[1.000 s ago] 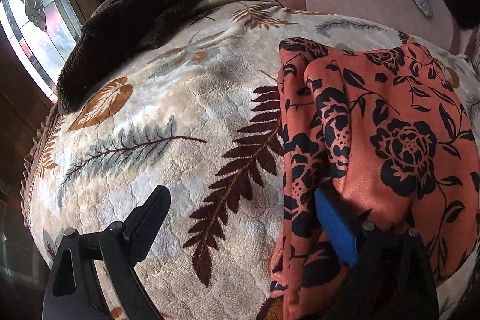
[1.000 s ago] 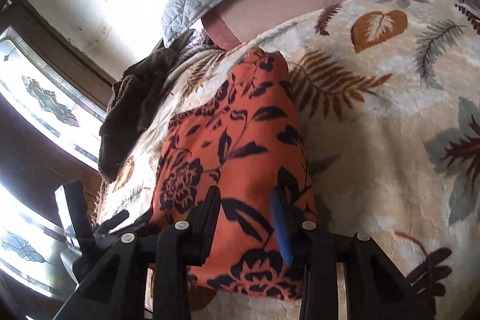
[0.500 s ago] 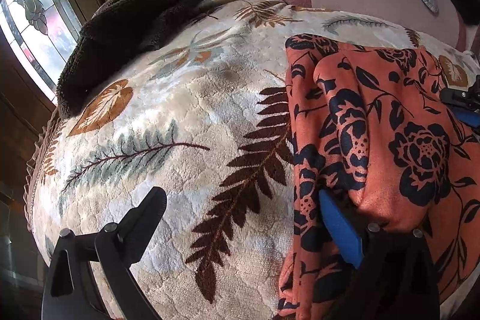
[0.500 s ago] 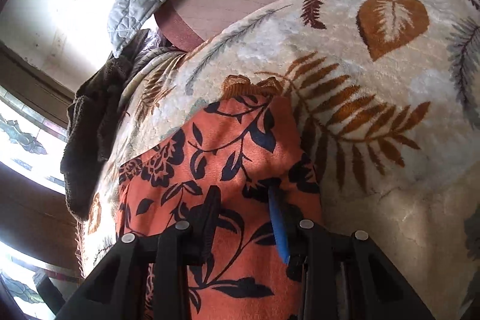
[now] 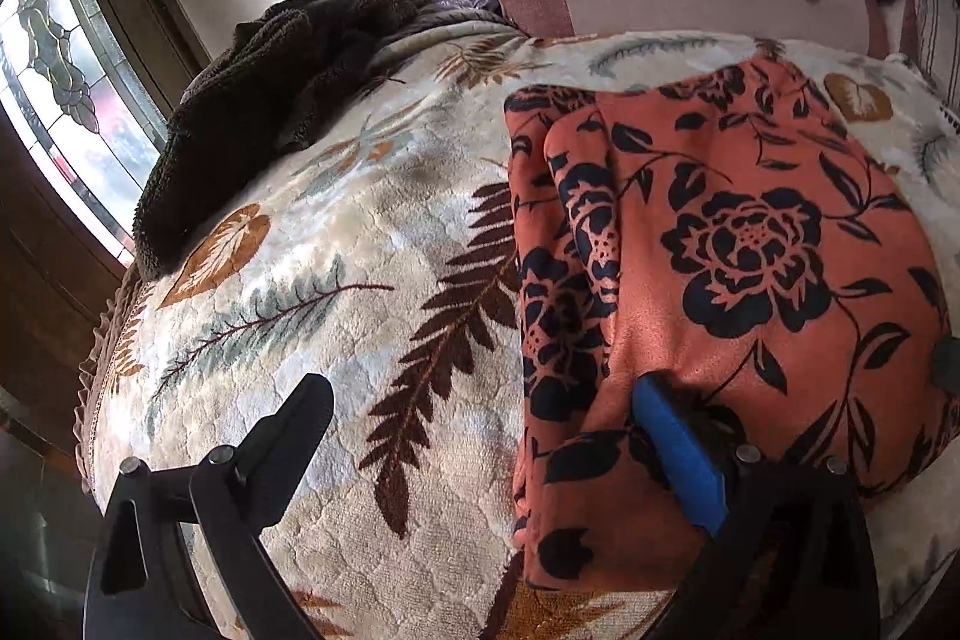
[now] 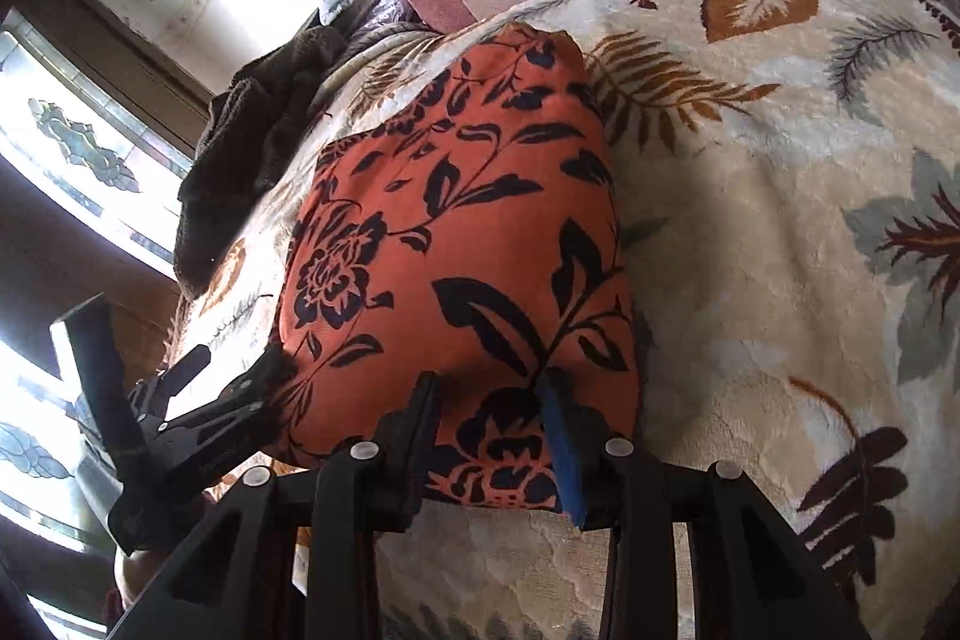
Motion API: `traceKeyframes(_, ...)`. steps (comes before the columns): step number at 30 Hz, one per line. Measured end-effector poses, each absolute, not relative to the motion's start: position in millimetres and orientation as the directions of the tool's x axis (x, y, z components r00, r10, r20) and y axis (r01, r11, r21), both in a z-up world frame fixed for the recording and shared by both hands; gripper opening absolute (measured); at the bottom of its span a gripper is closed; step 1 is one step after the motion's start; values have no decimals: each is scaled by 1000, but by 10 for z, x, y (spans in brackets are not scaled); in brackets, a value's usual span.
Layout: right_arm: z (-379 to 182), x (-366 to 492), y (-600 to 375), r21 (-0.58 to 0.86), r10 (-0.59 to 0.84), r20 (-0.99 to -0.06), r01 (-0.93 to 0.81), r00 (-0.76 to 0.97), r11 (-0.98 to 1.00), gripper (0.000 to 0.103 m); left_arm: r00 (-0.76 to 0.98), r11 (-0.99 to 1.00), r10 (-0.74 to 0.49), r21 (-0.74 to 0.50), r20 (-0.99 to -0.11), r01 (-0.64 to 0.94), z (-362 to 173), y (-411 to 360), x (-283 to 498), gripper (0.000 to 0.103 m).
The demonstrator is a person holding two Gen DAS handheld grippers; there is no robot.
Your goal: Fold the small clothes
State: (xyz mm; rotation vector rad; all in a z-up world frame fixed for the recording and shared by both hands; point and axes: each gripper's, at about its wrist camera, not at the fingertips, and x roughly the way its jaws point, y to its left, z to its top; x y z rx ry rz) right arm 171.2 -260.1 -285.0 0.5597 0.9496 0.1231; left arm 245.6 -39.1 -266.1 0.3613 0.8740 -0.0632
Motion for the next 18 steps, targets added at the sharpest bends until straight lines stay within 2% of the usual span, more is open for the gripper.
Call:
traceKeyframes(7,-2766,1570,-2680,549,380,-720,144,580,823,38,670,959,77,238,-739,153,-2513,-321,2372,100)
traceKeyframes(12,-2667,1420,-2694,531,332,-693,141,640,836,38,754,966,43,220,-655,136,-2317,-335,2169,100)
traceKeyframes(15,-2861,1522,-2636,523,358,-752,170,553,835,38,668,942,87,280,-739,187,-2638,-481,2293,100)
traceKeyframes(18,-2850,1518,-2625,512,353,-758,166,548,843,38,678,946,100,282,-728,163,-2651,-498,2278,101)
